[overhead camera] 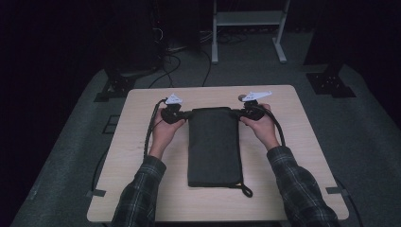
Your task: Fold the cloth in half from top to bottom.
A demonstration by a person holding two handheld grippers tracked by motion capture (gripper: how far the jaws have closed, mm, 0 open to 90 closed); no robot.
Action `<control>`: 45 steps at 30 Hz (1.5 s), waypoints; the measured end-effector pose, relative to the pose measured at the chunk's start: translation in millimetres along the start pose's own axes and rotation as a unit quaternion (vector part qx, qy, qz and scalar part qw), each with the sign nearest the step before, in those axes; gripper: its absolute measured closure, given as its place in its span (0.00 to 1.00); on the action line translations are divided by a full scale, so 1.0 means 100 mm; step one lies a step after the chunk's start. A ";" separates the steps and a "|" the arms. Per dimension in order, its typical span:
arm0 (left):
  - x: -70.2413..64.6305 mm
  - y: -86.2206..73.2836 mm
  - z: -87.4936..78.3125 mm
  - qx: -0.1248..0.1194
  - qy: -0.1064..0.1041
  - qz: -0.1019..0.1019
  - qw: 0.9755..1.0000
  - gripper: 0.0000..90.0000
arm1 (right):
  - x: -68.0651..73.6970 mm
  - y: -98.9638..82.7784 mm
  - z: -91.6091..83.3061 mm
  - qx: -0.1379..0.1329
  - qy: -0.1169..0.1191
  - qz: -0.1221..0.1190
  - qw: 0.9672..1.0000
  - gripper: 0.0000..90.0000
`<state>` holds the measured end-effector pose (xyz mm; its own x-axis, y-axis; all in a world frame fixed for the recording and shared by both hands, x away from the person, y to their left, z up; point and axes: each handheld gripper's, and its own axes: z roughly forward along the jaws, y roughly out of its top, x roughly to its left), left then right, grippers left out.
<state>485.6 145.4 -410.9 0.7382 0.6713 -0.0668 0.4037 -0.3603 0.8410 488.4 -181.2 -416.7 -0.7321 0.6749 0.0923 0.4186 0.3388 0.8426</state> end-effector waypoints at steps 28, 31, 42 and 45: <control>-0.72 -0.77 -0.64 0.002 -0.128 -0.009 0.992 0.94 | 0.75 -0.74 -0.60 0.012 0.102 -0.027 0.994 0.89; -0.79 -0.82 -0.68 0.008 -0.132 -0.004 0.991 0.94 | 0.82 -0.79 -0.66 0.014 0.109 -0.029 0.994 0.89; -0.96 -1.04 -0.72 0.047 -0.147 0.000 0.988 0.94 | 1.07 -1.03 -0.74 0.043 0.122 -0.046 0.990 0.89; -0.97 -1.10 -0.69 0.066 -0.149 0.002 0.987 0.93 | 1.11 -1.10 -0.71 0.057 0.125 -0.049 0.989 0.88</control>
<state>331.6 164.7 -459.8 0.8579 0.4563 -0.2360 0.4535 -0.4567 0.7653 322.5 -189.8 -461.6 -0.8763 0.4569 0.1530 0.3865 0.4768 0.7895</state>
